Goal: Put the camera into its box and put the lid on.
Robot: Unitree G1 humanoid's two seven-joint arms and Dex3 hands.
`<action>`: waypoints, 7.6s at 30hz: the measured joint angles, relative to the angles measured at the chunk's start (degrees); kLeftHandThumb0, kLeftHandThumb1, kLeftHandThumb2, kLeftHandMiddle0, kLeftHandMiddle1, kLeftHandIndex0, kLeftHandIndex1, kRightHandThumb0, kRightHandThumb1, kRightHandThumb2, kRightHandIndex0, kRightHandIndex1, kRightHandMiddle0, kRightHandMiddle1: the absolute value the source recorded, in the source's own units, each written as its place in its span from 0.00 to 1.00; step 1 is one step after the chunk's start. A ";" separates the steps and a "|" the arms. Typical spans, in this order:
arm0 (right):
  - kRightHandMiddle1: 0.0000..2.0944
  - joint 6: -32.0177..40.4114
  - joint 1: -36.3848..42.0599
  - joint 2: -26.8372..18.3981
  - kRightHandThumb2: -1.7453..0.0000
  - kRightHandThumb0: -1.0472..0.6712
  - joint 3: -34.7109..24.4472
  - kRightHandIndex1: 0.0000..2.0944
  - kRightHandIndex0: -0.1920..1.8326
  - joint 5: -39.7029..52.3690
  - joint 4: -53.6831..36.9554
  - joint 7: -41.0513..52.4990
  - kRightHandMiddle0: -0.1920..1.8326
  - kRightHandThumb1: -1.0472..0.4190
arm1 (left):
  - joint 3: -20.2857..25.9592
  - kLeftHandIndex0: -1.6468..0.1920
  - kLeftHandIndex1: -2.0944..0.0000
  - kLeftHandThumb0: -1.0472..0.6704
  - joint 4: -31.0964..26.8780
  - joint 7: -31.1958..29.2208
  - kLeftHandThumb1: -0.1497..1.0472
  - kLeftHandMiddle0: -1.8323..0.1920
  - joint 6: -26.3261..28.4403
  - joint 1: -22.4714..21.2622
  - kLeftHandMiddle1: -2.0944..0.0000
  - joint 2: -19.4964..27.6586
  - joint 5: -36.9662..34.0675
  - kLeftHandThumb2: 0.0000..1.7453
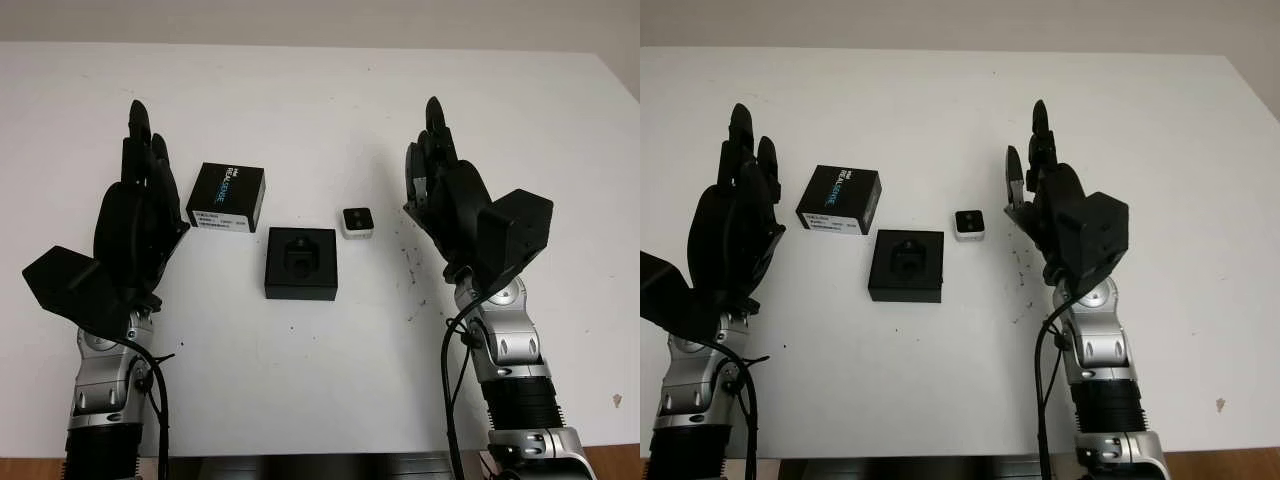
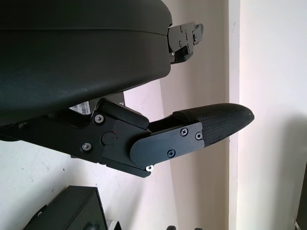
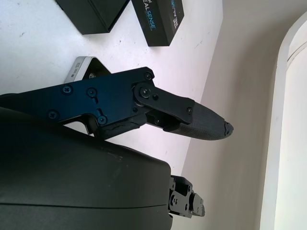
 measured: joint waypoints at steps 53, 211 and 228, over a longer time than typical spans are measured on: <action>0.09 -2.48 -12.69 -22.44 0.97 0.29 18.07 0.84 0.01 -41.23 -0.19 9.07 0.35 0.19 | -1.17 1.00 1.00 0.15 -0.15 0.07 1.00 1.00 0.06 0.74 1.00 -0.80 -0.14 0.41; 0.96 4.59 3.76 -2.58 0.97 0.33 10.72 0.02 0.18 -3.63 -6.63 10.59 0.18 0.01 | -1.86 1.00 1.00 0.16 -0.92 -0.21 1.00 1.00 1.60 1.22 1.00 -0.78 -0.02 0.41; 0.98 1.26 3.78 -0.24 0.96 0.34 10.87 0.02 0.18 -3.13 -0.07 10.12 0.17 0.00 | -1.56 1.00 1.00 0.17 -0.92 -0.69 1.00 1.00 1.61 1.26 1.00 -0.61 -0.23 0.42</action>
